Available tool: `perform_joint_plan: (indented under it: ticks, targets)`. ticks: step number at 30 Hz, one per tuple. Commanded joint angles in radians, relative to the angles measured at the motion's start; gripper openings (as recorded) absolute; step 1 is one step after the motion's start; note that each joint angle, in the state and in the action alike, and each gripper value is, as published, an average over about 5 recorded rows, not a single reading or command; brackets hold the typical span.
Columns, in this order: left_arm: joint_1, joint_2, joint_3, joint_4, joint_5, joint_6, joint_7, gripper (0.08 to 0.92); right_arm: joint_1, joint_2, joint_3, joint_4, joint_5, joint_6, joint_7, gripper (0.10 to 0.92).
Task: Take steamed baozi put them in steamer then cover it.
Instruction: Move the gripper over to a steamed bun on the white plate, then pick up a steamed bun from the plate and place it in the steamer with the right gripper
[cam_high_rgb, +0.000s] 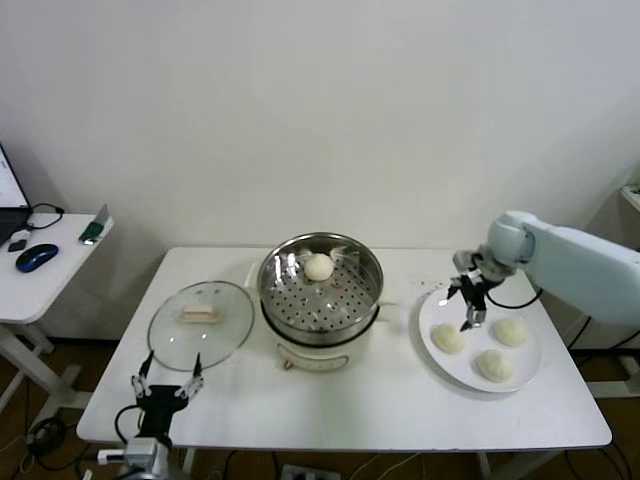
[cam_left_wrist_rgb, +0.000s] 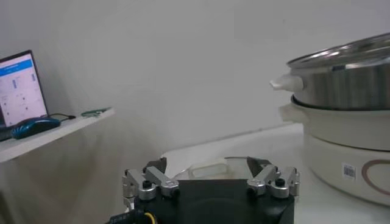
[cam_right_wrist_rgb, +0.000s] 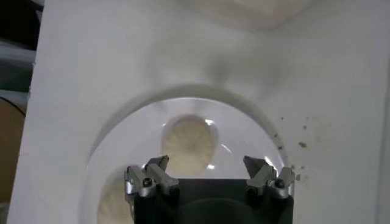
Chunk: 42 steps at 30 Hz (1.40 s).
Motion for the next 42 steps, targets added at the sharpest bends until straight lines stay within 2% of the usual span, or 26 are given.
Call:
perform_joint_plan:
  ticks: [1, 23, 32, 38, 42]
  targets:
    - [0.004, 0.0, -0.004, 0.004, 0.001, -0.001, -0.001, 0.823, -0.139, 0.01, 0.096, -0.056, -0.05, -0.016, 0.005, 0.823]
    - [0.0, -0.003, 0.004, 0.035, 0.003, -0.008, -0.003, 0.823, -0.173, 0.097, 0.148, -0.168, -0.085, 0.027, 0.001, 0.819]
    - [0.003, -0.003, 0.003, 0.032, 0.003, -0.01, -0.004, 0.823, -0.162, 0.091, 0.146, -0.162, -0.075, 0.028, -0.003, 0.733]
    - [0.006, -0.005, 0.002, 0.028, 0.002, -0.012, -0.004, 0.823, -0.068, 0.07, 0.088, -0.132, -0.004, 0.016, 0.002, 0.692]
    - [0.009, -0.005, 0.003, 0.021, 0.002, -0.012, -0.005, 0.823, 0.079, 0.068, 0.005, -0.128, 0.13, 0.003, 0.002, 0.687]
